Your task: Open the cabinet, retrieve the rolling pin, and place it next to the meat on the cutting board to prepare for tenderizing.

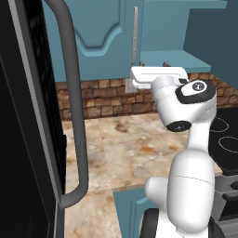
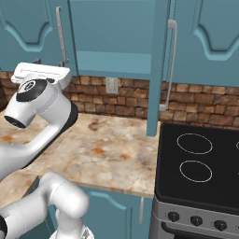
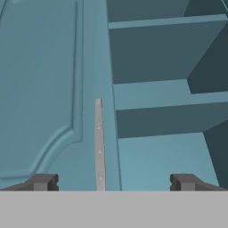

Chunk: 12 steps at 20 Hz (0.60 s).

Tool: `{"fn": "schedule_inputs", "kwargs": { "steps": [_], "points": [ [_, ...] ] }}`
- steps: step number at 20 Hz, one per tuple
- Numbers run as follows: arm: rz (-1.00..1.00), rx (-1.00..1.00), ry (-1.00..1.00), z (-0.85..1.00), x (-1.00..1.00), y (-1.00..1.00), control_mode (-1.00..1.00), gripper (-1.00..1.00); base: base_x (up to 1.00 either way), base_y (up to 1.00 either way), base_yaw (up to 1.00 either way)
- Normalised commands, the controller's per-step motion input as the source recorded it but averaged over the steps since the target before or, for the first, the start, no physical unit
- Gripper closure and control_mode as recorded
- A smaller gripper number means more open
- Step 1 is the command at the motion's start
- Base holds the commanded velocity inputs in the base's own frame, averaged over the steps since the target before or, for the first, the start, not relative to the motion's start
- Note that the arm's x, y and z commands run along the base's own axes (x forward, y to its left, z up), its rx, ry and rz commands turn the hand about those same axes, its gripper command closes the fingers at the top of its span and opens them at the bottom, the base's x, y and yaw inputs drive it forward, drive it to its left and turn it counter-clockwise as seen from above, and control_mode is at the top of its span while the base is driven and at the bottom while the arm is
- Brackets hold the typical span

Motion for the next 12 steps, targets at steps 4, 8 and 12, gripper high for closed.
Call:
{"fn": "schedule_inputs", "kwargs": {
  "steps": [4,8,12],
  "points": [
    [-0.06,-0.04,0.01,0.0,0.16,0.29,-1.0,-1.0,0.0,0.0,0.0],
    [-0.03,-0.04,0.01,0.0,0.2,0.43,-1.0,-1.0,0.0,0.0,0.0],
    [0.0,-0.04,0.0,0.0,0.1,0.45,-1.0,-1.0,0.0,0.0,0.0]
  ]
}}
